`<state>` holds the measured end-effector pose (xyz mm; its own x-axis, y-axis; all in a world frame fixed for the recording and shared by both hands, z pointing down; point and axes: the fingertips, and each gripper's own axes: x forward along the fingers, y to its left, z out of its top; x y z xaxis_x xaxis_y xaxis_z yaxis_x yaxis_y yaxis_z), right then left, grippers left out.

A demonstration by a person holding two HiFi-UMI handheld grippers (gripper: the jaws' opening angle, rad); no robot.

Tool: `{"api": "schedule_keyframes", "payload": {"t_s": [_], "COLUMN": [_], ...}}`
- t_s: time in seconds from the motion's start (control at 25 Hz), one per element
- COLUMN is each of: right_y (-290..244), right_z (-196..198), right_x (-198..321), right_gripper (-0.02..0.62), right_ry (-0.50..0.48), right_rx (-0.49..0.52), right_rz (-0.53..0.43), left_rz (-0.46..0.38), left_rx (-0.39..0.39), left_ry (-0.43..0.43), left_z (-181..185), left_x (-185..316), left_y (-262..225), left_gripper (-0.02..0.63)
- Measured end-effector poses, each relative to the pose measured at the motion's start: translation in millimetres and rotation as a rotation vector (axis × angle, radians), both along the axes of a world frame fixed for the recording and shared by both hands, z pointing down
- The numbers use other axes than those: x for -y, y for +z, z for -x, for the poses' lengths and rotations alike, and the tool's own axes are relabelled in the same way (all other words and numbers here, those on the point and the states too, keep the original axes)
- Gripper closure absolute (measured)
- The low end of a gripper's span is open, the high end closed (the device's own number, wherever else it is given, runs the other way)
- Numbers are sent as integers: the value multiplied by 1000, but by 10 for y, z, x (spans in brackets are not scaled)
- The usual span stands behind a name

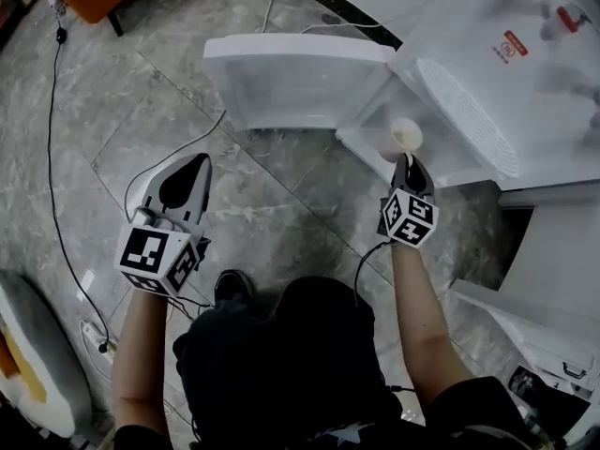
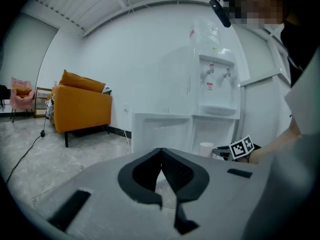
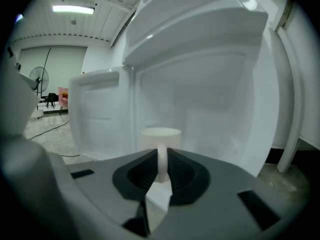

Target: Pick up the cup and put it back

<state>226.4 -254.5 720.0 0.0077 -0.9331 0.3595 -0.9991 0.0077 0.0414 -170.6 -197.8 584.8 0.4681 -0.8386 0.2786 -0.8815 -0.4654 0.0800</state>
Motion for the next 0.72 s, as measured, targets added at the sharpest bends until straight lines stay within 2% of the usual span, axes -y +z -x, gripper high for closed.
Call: {"api": "schedule_keyframes", "payload": {"t_s": [0.24,0.44,0.72], "right_y": [401,563,624], "right_z": [-151,-331,-411], "right_x": [387,441,567], "right_gripper": [549,548,546], "right_ry": [71,182,205], "right_rx": [-52,-19,-57], "right_rz": [-2,-18,-10], "left_rz": [24,46,8], "left_rx": [-49,-20,-16], "left_ry": [14,43,36], "left_z": [-58,-72,-89], "left_x": [27,53,106], "left_y": [368,512,496], "left_gripper": [597,597,597]}}
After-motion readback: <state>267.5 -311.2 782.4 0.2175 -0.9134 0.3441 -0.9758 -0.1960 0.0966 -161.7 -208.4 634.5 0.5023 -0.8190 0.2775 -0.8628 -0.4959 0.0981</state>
